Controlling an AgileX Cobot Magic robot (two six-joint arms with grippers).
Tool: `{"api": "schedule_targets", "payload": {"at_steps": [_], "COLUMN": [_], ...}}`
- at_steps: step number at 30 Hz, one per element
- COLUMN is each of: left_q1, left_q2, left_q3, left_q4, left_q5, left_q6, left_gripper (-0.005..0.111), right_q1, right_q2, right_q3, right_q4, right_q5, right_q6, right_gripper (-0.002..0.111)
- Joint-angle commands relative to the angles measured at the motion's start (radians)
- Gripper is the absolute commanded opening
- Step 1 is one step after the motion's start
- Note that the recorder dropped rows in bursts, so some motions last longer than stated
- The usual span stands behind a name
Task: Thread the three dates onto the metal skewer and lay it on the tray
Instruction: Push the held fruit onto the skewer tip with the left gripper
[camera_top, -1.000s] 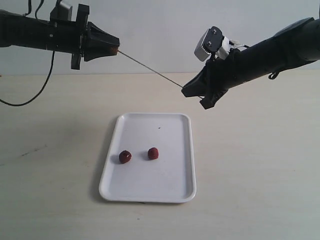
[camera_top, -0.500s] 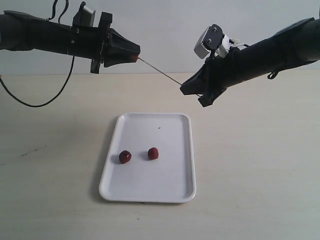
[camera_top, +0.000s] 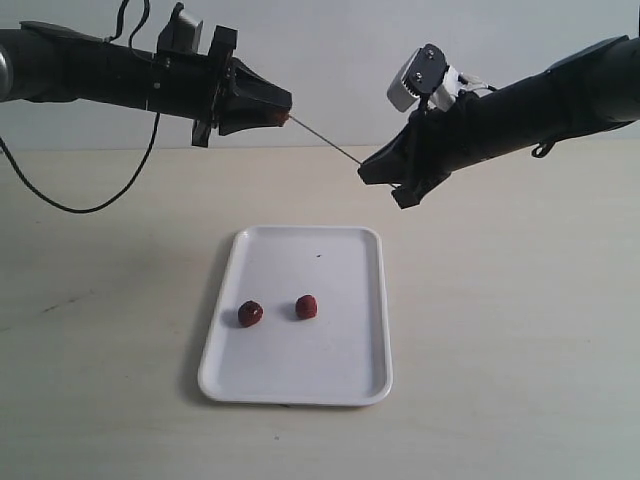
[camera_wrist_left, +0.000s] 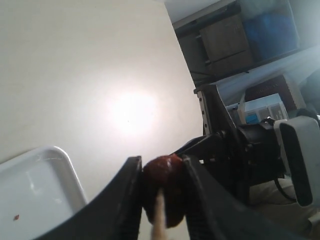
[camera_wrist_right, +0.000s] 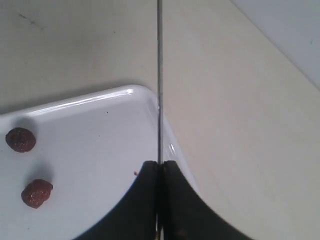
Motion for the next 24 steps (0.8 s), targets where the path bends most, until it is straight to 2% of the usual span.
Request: {"api": "schedule_targets", "payload": {"at_steps": [1,8,14,16,20,24], "left_q1": [-0.016,-0.018,-0.018,-0.018,-0.014,-0.003], "left_q2": [-0.005,-0.005,-0.005,-0.005,-0.005,-0.005], "left_q3": [0.000,0.000,0.000,0.000,0.000,0.000], "left_q4": [0.003,0.003,0.003,0.003,0.003,0.021], "left_q5": [0.032,0.032,0.032,0.025,0.012,0.012], "left_q6": [0.008,0.032,0.031,0.031,0.032,0.032], "left_gripper": [0.027,0.029,0.053,0.057,0.058,0.058], "right_q1": [0.003,0.003,0.003,0.003,0.003,0.003], "right_q2": [-0.003,-0.003,-0.003,-0.003,-0.003,-0.003], "right_q3": [-0.007,-0.007,-0.007,-0.007,-0.007,-0.007], "right_q4": [0.058,0.066,0.066,0.066,0.066,0.059], "right_q5": [-0.012,-0.012,-0.012,-0.014,-0.033,-0.128], "right_q6": [0.001,0.001,0.000,0.000,0.000,0.036], "right_gripper": [0.000,0.000,0.000,0.000,0.000,0.000]}}
